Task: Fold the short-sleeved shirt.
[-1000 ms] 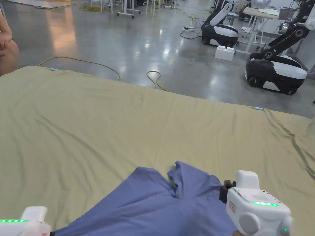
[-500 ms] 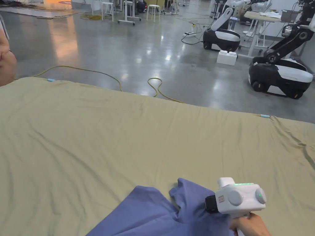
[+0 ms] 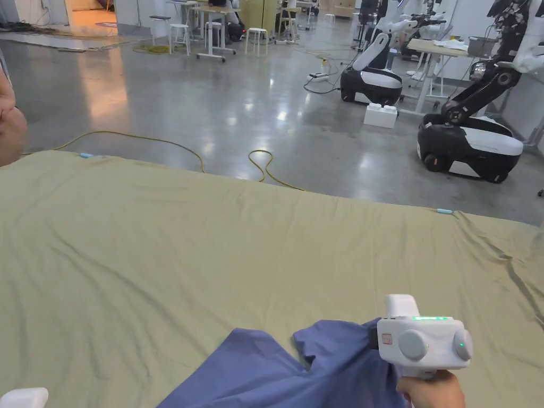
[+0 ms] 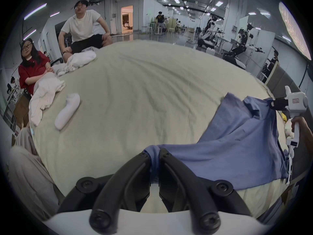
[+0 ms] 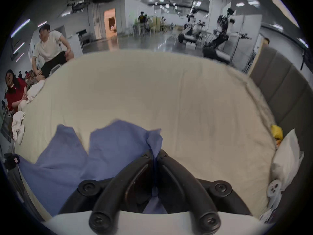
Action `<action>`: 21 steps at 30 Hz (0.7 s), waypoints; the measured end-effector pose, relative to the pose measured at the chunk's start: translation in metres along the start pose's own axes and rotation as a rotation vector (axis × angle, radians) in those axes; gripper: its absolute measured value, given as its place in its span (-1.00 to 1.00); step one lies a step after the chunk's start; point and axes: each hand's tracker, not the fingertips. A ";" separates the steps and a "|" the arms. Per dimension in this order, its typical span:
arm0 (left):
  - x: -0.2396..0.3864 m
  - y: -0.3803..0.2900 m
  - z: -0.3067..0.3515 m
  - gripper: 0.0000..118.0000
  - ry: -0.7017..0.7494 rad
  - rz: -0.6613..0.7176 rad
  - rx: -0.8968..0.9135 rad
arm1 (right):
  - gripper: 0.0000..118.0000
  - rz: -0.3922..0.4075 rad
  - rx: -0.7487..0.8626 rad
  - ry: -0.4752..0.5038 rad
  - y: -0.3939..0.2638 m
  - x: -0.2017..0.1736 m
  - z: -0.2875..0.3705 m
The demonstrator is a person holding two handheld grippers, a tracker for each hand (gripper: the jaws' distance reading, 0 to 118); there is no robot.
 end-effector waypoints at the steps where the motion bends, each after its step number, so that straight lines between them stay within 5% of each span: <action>1: 0.002 0.006 0.004 -0.85 -0.004 -0.013 0.027 | -0.94 0.010 0.040 -0.003 0.003 0.003 0.017; 13: 0.040 0.157 0.074 -0.85 -0.129 -0.024 0.334 | -0.95 -0.064 0.433 -0.152 0.073 0.063 0.208; 21: 0.087 0.272 0.119 -0.85 -0.158 -0.087 0.444 | -0.95 -0.106 0.579 -0.220 0.127 0.097 0.271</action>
